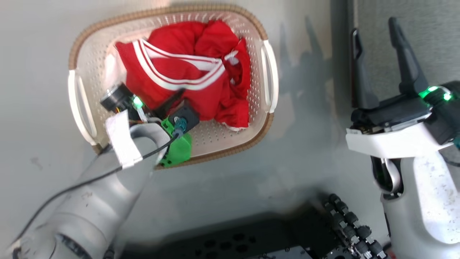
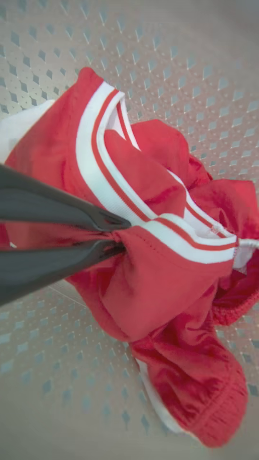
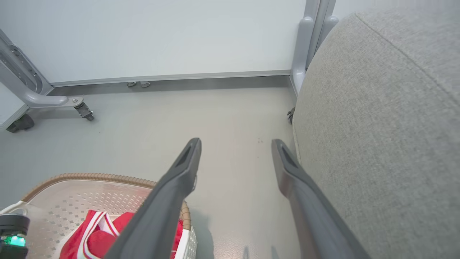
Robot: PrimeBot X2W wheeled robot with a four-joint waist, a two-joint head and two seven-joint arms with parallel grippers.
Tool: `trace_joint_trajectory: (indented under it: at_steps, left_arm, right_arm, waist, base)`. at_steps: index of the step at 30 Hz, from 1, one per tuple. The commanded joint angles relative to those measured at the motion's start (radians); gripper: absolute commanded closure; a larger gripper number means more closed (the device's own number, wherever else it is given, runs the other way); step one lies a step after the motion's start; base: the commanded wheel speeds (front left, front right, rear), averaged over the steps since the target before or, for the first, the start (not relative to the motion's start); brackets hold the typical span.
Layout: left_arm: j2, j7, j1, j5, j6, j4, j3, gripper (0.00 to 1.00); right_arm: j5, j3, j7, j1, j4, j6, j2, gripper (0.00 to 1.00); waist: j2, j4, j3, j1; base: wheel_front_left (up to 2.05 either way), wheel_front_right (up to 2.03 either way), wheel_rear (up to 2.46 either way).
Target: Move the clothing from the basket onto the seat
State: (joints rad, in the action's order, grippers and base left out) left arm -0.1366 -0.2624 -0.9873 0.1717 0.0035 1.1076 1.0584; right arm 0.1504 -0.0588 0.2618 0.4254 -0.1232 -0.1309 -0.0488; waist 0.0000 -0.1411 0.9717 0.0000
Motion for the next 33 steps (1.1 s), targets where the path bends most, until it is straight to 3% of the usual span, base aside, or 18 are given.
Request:
trace_joint_trajectory:
  at_steps: [1, 9, 19, 33]
  left_arm:
    - [-0.017, -0.003, 0.043, 0.024, 0.012, -0.034, -0.025, 1.00]
    - [-0.066, -0.003, 0.266, 0.121, 0.059, -0.321, -0.206, 1.00]
    - [-0.049, -0.003, 0.546, 0.110, 0.023, -0.553, -0.411, 1.00]
    - [0.011, -0.004, 0.771, 0.047, -0.040, -0.707, -0.597, 1.00]
  right_arm:
    - [-0.004, -0.005, 0.005, -0.021, 0.010, 0.000, -0.003, 0.00]
    - [-0.031, -0.036, 0.005, -0.102, 0.061, 0.000, -0.003, 0.00]
    - [-0.055, -0.080, 0.005, -0.246, 0.137, 0.000, -0.003, 0.00]
    - [-0.055, -0.148, 0.005, -0.418, 0.227, 0.000, -0.004, 0.00]
  waist:
    - [0.0000, 0.001, -0.116, 0.0000]
    - [0.0000, 0.033, -0.338, 0.0000]
    - [0.0000, 0.063, -0.624, 0.0000]
    - [0.0000, 0.048, -0.912, 0.0000]
  base:
    - [0.00, 0.00, 0.00]
    - [0.00, 0.00, 0.00]
    - [0.00, 0.00, 0.00]
    - [0.00, 0.00, 0.00]
